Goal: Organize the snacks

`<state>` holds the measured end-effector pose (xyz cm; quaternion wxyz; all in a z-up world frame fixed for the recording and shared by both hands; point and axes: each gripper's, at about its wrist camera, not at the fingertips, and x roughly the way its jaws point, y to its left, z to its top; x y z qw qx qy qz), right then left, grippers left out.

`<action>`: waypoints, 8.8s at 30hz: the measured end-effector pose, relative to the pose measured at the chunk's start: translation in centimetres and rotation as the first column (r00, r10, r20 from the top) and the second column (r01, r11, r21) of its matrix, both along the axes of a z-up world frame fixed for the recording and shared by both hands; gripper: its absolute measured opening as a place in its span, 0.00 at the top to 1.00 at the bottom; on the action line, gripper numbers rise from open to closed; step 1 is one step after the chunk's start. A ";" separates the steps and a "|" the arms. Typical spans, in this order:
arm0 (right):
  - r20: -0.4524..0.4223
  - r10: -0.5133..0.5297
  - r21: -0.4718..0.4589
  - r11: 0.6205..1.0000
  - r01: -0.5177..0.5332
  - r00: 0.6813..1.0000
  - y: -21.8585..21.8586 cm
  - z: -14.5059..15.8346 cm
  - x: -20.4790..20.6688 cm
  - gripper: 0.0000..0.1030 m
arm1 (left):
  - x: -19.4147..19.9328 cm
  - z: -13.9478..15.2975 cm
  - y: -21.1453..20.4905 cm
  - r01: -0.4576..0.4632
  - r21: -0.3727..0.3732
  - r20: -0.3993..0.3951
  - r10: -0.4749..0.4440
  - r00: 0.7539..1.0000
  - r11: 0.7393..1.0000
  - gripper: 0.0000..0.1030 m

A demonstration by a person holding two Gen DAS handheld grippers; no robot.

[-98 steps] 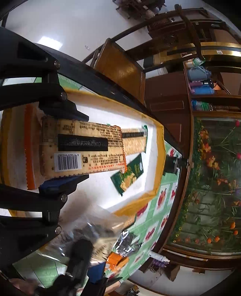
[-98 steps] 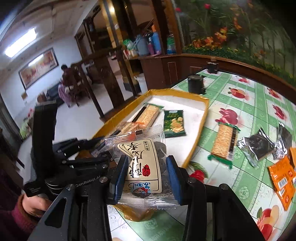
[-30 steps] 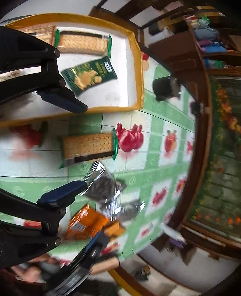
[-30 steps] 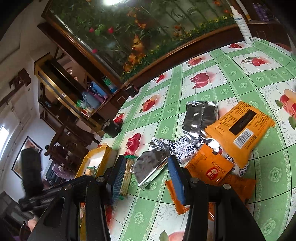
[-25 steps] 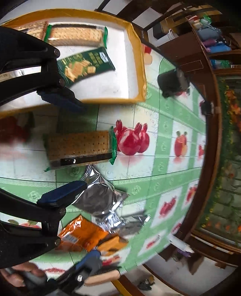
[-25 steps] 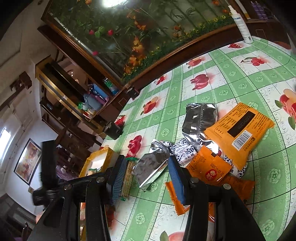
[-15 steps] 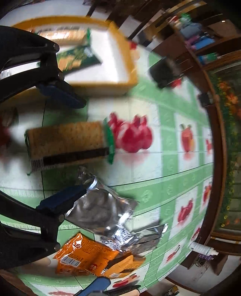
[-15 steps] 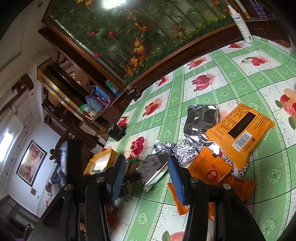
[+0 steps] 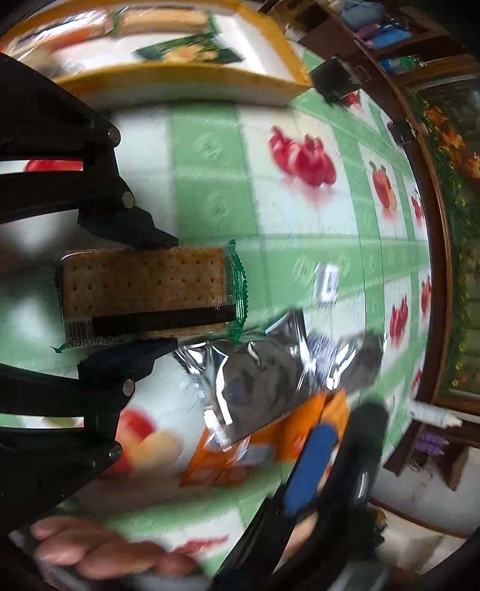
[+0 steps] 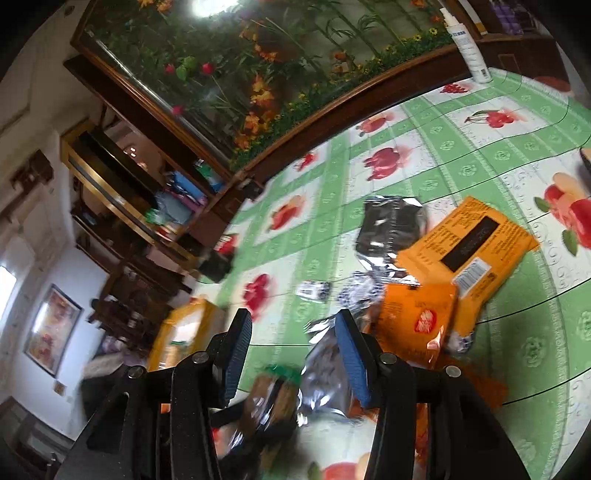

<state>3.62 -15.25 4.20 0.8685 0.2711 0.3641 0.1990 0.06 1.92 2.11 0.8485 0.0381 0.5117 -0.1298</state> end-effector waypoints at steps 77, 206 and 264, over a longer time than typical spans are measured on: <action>-0.085 0.451 -0.373 0.813 -0.448 0.889 29.0 2.1 4.0 0.39 | -4.9 2.7 22.2 -0.434 -0.184 0.117 0.459 0.881 0.882 0.55; -0.073 -0.265 -0.313 0.922 0.230 0.962 -6.4 0.7 4.0 0.28 | -0.1 0.2 0.4 -0.046 -0.105 0.274 0.073 0.959 0.993 0.43; -0.059 0.516 -0.342 0.794 -0.503 0.855 28.0 1.4 -4.0 0.27 | 1.7 4.0 27.6 -0.421 -0.136 0.072 0.433 0.898 0.897 0.43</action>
